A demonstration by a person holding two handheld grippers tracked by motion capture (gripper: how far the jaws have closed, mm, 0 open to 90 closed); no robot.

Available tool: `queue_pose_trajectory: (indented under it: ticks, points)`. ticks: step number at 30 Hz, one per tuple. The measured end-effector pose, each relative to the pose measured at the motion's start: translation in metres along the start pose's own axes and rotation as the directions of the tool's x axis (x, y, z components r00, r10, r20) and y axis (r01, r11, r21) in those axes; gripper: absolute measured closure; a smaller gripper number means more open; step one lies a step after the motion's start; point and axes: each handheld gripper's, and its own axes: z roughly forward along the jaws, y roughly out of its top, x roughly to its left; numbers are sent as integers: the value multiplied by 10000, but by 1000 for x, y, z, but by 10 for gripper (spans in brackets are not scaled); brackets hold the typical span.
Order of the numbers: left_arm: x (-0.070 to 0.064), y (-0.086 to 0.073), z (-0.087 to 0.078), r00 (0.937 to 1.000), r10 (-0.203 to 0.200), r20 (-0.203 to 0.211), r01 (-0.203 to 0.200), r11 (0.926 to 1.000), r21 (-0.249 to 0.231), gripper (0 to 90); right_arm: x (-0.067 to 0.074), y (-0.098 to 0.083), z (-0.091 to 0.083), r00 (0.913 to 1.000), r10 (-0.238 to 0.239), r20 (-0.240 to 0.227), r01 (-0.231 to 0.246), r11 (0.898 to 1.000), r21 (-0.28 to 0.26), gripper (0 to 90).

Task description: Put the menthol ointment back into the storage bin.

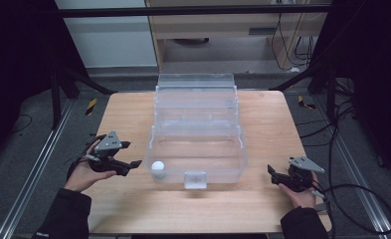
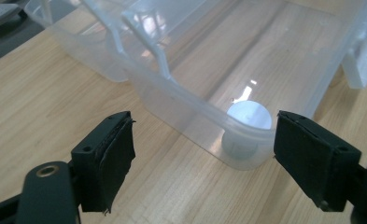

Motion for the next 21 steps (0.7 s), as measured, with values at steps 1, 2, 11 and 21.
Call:
queue_pose_trajectory:
  ticks: [1,2,11,21]
  points:
    - [0,-5,0,9997,-128,-210,127,9999,-42,196,0,0,0,10000,31,3,-31,10000,8,98]
    - [0,-9,1,9989,-270,-389,263,9995,-178,193,0,0,0,10000,36,10,-36,10000,6,98]
    - [4,-52,14,9430,-2624,-2046,2455,9638,-1044,184,0,-1,-3,9999,91,77,-90,9998,-191,95]
    - [11,-80,13,8382,-3864,-3850,3572,9222,-1479,186,-2,1,-13,9992,371,179,-363,9982,-472,88]
